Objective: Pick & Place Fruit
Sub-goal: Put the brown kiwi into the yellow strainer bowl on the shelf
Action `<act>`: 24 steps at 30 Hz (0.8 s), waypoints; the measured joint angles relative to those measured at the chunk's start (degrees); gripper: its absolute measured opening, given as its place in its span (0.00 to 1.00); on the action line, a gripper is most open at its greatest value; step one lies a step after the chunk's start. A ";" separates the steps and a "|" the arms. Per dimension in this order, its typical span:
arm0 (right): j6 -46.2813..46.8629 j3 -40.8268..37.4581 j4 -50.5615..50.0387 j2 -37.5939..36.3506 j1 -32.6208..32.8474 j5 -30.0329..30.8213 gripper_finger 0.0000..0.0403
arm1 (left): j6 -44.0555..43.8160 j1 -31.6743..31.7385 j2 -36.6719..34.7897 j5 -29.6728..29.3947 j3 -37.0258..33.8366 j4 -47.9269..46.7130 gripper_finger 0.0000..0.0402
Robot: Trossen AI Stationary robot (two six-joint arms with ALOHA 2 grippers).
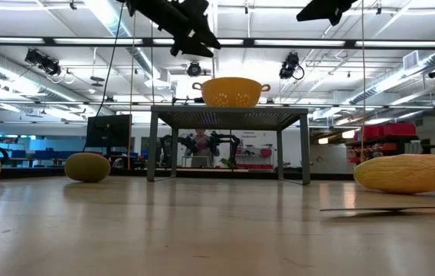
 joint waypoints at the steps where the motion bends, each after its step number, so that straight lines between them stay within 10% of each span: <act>1: -0.03 0.00 -0.01 0.00 0.00 0.00 0.00 | -0.20 -0.09 -0.19 0.44 -0.01 -0.48 0.57; 24: 0.46 -0.01 -0.03 -0.02 0.02 -0.07 0.00 | 3.11 -7.70 -2.55 0.65 -0.03 -13.32 0.21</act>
